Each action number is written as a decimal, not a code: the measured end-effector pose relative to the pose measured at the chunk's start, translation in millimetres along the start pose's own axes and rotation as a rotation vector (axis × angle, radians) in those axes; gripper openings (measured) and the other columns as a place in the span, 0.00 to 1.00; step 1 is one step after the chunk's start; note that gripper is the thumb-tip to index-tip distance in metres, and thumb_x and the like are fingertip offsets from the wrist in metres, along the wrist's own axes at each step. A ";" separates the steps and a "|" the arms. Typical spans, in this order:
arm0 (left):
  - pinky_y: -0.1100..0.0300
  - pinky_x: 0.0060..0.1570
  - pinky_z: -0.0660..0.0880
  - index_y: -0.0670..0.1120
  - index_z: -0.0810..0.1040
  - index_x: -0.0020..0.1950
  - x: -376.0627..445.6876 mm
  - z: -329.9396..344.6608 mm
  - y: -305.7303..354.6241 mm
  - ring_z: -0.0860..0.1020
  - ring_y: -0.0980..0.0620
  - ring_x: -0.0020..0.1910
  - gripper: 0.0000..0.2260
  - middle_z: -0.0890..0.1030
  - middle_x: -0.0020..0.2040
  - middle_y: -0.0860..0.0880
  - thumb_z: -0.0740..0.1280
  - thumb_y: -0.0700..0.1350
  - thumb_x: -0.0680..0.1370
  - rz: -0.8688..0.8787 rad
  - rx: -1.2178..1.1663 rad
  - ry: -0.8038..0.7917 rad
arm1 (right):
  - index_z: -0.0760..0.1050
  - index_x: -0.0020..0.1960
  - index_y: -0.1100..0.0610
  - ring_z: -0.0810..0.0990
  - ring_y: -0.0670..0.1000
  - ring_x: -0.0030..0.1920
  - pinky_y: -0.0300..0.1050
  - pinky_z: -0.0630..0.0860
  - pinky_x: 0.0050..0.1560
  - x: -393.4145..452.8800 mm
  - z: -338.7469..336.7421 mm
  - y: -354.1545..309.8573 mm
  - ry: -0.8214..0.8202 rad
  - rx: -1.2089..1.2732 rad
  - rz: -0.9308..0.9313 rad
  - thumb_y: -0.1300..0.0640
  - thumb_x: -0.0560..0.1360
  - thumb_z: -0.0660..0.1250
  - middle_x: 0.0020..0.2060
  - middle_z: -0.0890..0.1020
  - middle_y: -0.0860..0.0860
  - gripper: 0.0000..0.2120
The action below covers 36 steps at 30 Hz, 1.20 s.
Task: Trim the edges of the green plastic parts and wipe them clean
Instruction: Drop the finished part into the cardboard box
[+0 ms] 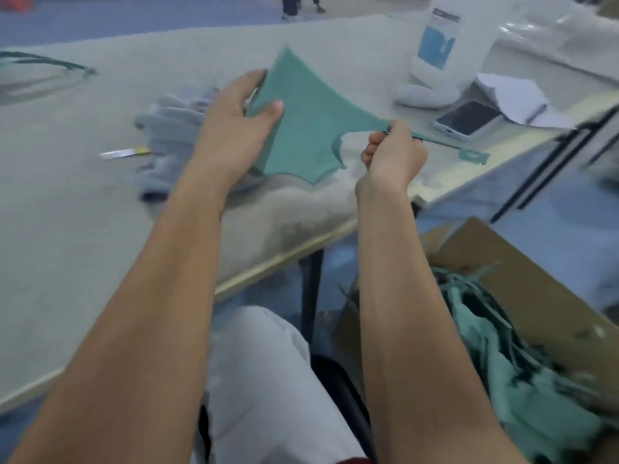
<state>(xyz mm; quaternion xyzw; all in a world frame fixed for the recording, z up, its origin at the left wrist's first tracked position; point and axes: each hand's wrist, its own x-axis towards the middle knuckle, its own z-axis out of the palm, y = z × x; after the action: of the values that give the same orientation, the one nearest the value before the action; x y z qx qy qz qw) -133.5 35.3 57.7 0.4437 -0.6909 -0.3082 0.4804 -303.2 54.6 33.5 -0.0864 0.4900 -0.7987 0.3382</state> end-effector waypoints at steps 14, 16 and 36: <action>0.67 0.46 0.74 0.45 0.74 0.65 -122.5 263.8 9.5 0.77 0.55 0.49 0.17 0.79 0.52 0.47 0.68 0.36 0.77 -0.059 -0.073 -0.712 | 0.64 0.39 0.58 0.63 0.46 0.17 0.35 0.59 0.22 55.8 -313.9 -48.9 0.687 -0.026 -0.005 0.66 0.75 0.57 0.26 0.70 0.55 0.07; 0.66 0.45 0.73 0.43 0.75 0.67 -140.3 278.5 -9.7 0.78 0.49 0.50 0.18 0.79 0.52 0.44 0.69 0.37 0.77 -0.192 -0.078 -0.720 | 0.66 0.44 0.60 0.64 0.47 0.17 0.34 0.61 0.20 53.0 -339.0 -38.2 0.753 -0.045 0.049 0.66 0.76 0.57 0.26 0.72 0.56 0.03; 0.64 0.48 0.78 0.54 0.80 0.53 -127.1 268.8 18.8 0.80 0.62 0.46 0.12 0.84 0.48 0.55 0.61 0.39 0.80 -0.255 -0.203 -0.815 | 0.75 0.44 0.52 0.77 0.40 0.37 0.34 0.71 0.36 33.5 -228.1 -0.8 0.452 -0.329 -0.208 0.66 0.73 0.56 0.40 0.79 0.44 0.13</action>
<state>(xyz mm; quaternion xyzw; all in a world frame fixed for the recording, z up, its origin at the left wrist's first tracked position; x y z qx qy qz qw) -373.0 158.6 -69.5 0.3179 -0.7300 -0.5812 0.1677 -436.0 199.2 -87.5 -0.0097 0.6643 -0.7380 0.1182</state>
